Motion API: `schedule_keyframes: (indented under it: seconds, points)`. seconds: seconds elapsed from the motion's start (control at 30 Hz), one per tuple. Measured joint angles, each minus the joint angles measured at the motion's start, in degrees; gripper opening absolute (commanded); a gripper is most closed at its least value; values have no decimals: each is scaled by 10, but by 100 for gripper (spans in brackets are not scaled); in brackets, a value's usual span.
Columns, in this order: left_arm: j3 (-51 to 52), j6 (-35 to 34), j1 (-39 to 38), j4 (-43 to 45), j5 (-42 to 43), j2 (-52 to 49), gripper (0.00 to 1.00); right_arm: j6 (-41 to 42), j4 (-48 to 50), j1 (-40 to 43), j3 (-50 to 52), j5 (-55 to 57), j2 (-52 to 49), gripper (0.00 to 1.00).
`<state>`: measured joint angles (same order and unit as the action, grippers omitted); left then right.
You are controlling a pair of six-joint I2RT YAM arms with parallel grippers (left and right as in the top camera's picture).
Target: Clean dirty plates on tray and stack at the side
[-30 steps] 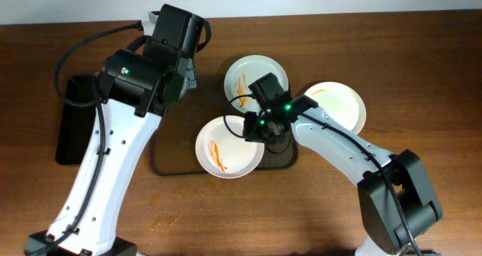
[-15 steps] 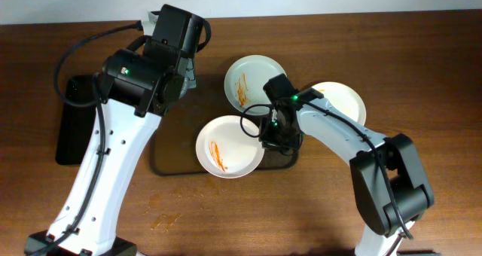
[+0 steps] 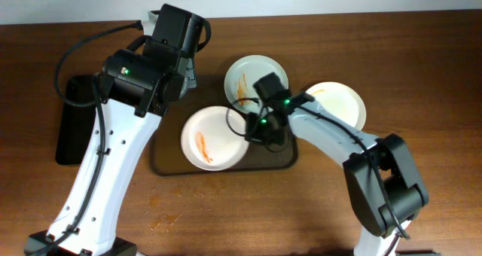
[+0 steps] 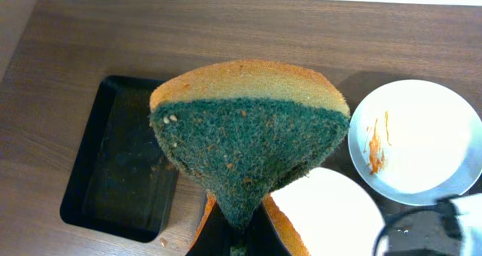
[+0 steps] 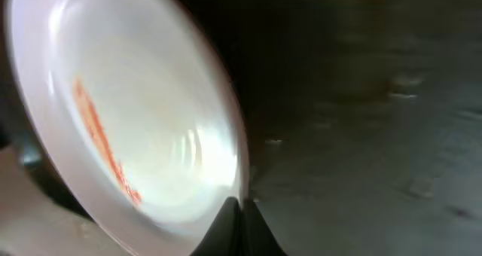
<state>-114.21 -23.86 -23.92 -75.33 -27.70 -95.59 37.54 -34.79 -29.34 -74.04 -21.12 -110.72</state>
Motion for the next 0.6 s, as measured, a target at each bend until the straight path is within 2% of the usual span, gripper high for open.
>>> schedule_keyframes:
  seconds: [0.13,0.17,0.2,0.33,0.4,0.47,0.6]
  points:
    - [0,0,0,0,0,0,1,37,76,-60,-1,53,-1,5]
    - [0,0,0,0,0,0,1,42,86,-67,-1,68,-1,17]
    - [0,0,0,0,0,-1,0,45,91,-69,-1,81,-1,25]
    - [0,0,12,-15,9,-28,0,37,89,-59,-3,91,-1,45]
    - [0,0,33,-17,32,-51,0,18,74,-57,-19,91,-3,47]
    - [0,0,70,-18,69,-69,1,-11,42,-57,-76,91,-26,47]
    - [0,0,123,-31,109,-83,1,-57,-30,-59,-192,92,-99,36]
